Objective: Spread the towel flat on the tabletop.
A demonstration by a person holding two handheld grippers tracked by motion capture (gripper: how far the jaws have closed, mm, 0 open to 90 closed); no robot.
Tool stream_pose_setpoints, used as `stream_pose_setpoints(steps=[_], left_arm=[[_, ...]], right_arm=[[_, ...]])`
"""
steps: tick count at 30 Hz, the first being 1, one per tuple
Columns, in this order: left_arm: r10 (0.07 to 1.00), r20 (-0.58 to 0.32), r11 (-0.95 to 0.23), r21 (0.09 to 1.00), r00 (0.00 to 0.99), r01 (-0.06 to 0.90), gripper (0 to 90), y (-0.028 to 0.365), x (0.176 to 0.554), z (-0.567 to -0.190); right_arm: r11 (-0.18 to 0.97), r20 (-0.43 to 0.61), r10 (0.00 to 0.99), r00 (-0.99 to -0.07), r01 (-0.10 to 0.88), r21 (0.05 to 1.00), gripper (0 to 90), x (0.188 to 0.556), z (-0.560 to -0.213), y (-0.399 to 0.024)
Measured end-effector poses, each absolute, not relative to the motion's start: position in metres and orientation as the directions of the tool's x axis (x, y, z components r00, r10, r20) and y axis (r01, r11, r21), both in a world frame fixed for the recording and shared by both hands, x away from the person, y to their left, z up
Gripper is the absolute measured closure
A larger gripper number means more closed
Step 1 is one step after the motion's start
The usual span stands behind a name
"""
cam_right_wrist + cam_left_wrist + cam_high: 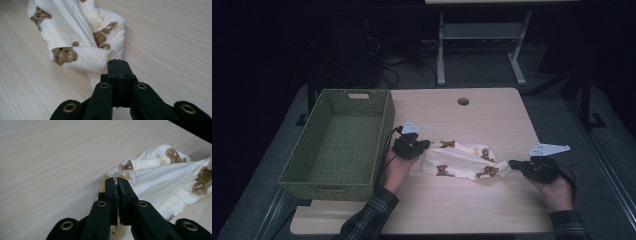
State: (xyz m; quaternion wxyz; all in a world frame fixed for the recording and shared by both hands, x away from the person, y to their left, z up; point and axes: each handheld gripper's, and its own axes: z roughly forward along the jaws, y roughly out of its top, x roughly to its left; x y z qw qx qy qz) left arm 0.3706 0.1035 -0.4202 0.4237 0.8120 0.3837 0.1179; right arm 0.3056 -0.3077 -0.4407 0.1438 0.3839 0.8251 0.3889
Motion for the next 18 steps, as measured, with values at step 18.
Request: stream_pose_setpoints(steps=[18], left_arm=[[0.633,-0.082,-0.485,0.733,0.770,0.477,65.3,0.095,0.336,-0.438]], right_arm=[[0.393,0.118,0.695,-0.709,0.512,0.764,71.6,0.282,-0.439,-0.290]])
